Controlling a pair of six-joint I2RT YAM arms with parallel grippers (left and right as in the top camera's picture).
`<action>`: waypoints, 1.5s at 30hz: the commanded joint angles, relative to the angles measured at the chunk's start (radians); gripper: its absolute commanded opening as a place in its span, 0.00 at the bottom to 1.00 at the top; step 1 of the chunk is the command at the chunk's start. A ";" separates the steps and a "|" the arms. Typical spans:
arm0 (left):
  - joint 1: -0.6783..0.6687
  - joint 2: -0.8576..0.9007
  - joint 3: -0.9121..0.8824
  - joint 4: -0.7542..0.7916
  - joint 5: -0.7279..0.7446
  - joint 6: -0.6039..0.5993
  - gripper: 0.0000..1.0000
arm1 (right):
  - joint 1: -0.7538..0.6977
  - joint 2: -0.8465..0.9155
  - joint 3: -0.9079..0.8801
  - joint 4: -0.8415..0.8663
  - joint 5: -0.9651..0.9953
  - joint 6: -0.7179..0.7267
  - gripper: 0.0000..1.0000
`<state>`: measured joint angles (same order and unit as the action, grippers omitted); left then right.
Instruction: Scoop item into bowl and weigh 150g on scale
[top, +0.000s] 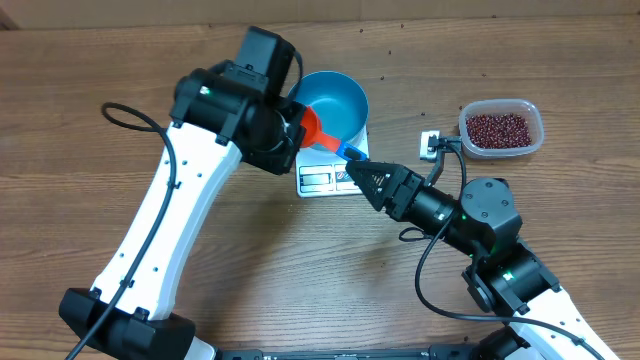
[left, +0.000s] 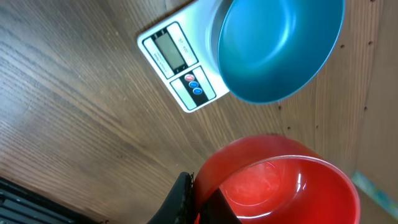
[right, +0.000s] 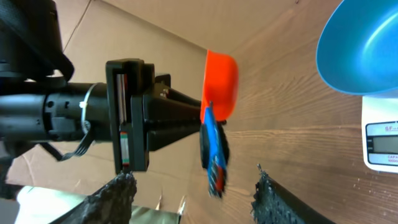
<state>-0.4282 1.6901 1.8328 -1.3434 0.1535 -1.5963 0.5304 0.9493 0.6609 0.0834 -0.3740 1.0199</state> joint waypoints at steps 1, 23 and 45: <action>-0.033 0.004 -0.001 -0.008 -0.023 -0.043 0.04 | 0.026 0.015 0.021 0.008 0.093 0.005 0.58; -0.090 0.004 -0.001 -0.071 -0.035 -0.042 0.04 | 0.031 0.020 0.021 0.012 0.079 0.002 0.19; -0.090 0.004 -0.001 -0.071 -0.030 -0.042 0.62 | 0.031 0.020 0.021 0.013 0.066 0.005 0.04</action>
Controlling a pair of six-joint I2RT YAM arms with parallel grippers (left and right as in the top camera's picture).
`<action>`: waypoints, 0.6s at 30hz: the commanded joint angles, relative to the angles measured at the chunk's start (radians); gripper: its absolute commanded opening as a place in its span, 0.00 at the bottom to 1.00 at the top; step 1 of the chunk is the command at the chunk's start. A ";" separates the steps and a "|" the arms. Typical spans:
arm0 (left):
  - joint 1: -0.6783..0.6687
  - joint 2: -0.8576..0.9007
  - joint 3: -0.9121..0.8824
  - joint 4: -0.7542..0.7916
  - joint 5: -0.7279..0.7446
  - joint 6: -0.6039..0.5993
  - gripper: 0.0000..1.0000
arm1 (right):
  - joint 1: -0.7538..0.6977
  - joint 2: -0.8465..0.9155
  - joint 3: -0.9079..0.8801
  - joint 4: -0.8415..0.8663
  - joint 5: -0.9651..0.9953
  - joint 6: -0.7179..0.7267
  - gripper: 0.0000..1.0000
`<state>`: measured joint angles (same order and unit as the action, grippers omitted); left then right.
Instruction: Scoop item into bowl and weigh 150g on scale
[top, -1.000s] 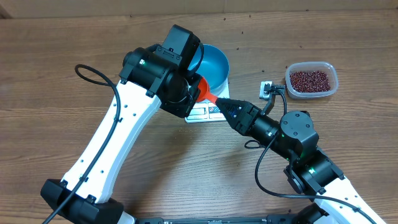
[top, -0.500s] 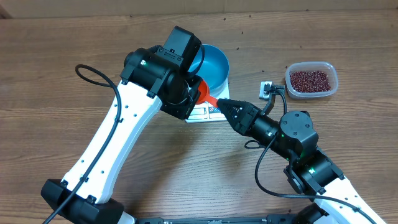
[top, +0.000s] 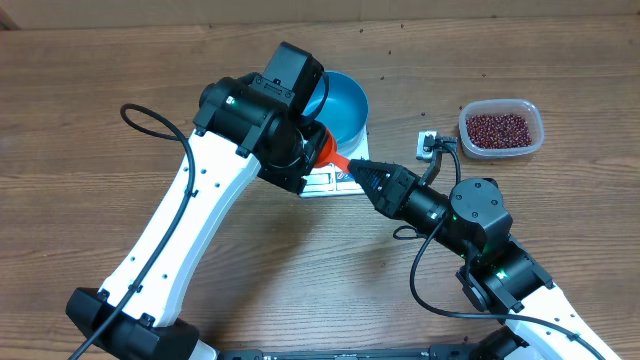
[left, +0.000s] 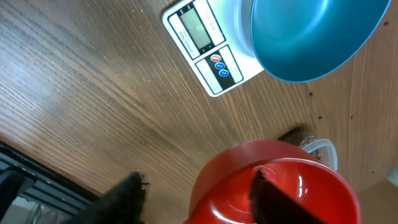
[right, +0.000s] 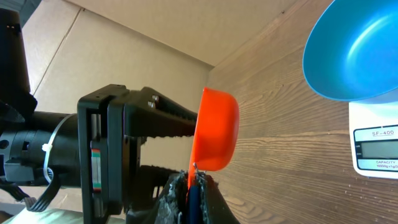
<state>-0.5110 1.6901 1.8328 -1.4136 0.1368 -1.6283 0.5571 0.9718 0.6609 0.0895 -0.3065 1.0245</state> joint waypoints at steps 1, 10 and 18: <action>-0.007 0.004 -0.001 0.000 -0.013 -0.010 0.64 | 0.005 -0.003 0.021 0.006 -0.002 0.000 0.04; -0.005 0.004 -0.001 0.018 -0.014 0.043 0.72 | 0.003 -0.003 0.020 -0.040 0.032 -0.008 0.04; 0.002 0.004 -0.001 0.094 -0.014 0.296 0.73 | 0.003 -0.003 0.020 -0.066 0.045 -0.045 0.04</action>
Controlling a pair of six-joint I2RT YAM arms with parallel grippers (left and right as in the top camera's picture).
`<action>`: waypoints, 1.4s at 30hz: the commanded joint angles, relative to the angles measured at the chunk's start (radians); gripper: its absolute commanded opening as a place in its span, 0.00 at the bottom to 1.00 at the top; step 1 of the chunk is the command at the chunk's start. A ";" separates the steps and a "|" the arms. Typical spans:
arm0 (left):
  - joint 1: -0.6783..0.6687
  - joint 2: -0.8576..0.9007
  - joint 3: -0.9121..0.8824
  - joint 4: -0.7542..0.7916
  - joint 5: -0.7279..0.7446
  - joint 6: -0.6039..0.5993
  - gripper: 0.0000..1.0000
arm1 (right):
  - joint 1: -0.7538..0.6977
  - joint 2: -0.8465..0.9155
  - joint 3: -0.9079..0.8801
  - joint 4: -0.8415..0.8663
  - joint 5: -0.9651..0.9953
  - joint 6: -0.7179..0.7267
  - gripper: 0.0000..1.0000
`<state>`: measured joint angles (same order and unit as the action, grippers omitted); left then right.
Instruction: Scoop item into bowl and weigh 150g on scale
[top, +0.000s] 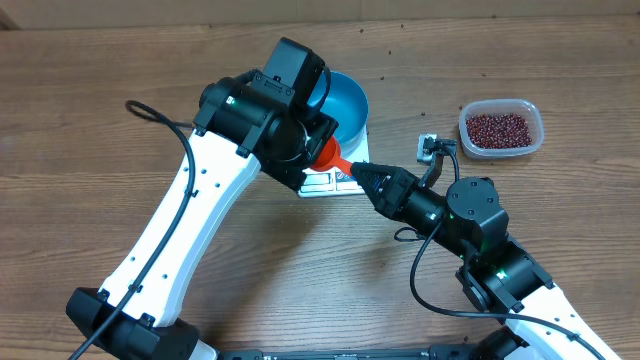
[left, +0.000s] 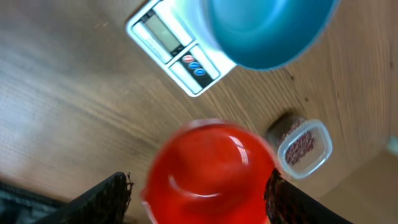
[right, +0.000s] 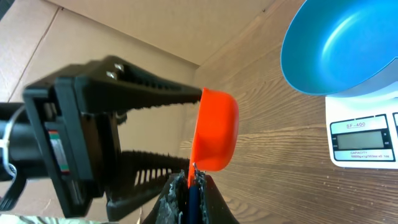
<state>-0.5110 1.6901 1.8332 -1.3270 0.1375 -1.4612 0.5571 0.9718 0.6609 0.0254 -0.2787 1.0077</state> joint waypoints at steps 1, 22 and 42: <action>0.002 0.004 -0.002 0.015 -0.014 0.145 0.75 | 0.003 -0.003 0.020 -0.005 0.018 -0.041 0.04; 0.002 0.002 0.028 0.121 -0.014 0.802 0.89 | -0.071 -0.082 0.034 -0.180 0.069 -0.132 0.04; 0.037 0.002 0.029 0.242 -0.018 1.080 1.00 | -0.100 -0.032 0.286 -0.571 0.200 -0.394 0.04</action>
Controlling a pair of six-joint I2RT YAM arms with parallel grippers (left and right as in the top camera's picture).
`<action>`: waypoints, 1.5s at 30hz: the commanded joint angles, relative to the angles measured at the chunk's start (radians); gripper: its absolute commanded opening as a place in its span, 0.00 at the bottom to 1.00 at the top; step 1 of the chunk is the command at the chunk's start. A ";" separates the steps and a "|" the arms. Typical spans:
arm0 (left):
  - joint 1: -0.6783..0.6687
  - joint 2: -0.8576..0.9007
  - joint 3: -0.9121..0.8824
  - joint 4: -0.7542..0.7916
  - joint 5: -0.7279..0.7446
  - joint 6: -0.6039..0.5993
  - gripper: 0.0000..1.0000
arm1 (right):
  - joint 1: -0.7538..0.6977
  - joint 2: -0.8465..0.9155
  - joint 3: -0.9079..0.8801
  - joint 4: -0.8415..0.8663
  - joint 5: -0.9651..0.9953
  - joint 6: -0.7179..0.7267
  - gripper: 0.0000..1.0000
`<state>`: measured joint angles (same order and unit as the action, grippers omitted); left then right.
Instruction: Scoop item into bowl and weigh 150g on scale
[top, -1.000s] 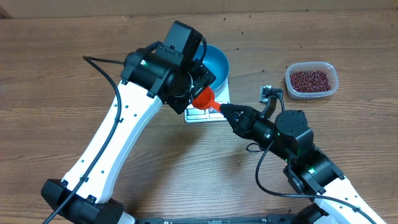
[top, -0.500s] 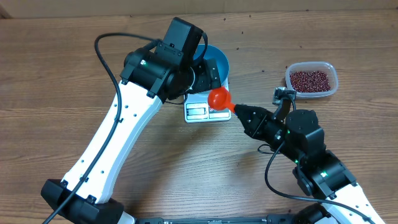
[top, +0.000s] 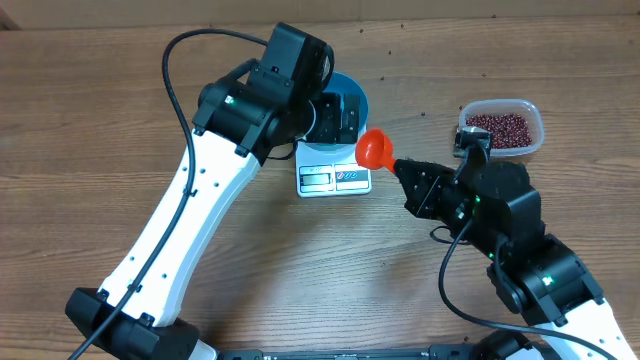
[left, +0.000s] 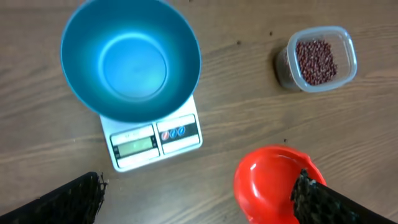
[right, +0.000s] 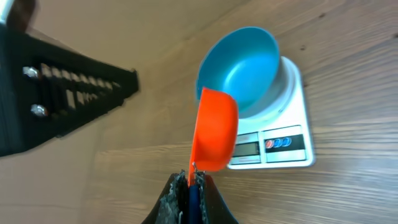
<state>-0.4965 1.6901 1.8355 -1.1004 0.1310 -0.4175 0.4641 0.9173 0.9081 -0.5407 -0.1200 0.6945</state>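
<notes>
The red scoop (top: 373, 148) with a blue handle is held in the air just right of the scale (top: 333, 178), its cup empty. My right gripper (top: 397, 168) is shut on that handle, as the right wrist view shows (right: 189, 179). The blue bowl (top: 352, 92) stands empty on the scale. My left gripper (top: 335, 115) hangs open over the bowl, with nothing in it. In the left wrist view its fingers (left: 68, 200) stand wide apart, with the bowl (left: 130, 59), the scale (left: 155, 138) and the scoop (left: 270, 183) below.
A clear plastic tub of red beans (top: 500, 128) sits at the back right, also seen in the left wrist view (left: 317, 59). A few loose beans dot the wooden table (top: 120, 80). A small white connector (top: 430, 145) with a cable lies left of the tub.
My right gripper has carried the scoop to the right, clear of the left fingers. My left gripper, open round the scoop's cup before, now hangs over the bowl.
At first my left gripper held the scoop by its cup in front of the bowl, with my right gripper open round the blue handle. Then the right shut on the handle and the left opened. Now the right alone holds the scoop, right of the scale.
</notes>
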 joint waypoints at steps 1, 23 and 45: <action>0.034 0.002 0.026 0.028 -0.012 0.036 1.00 | -0.006 0.035 0.045 -0.007 0.042 -0.108 0.04; 0.143 0.038 0.024 0.056 -0.010 0.003 0.99 | -0.072 0.182 0.154 0.019 0.087 -0.254 0.04; 0.087 0.167 0.016 -0.055 -0.015 0.037 0.05 | -0.304 0.185 0.158 -0.121 -0.105 -0.282 0.04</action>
<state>-0.3729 1.8442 1.8374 -1.1362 0.1230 -0.3885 0.1642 1.1027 1.0286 -0.6605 -0.2207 0.4328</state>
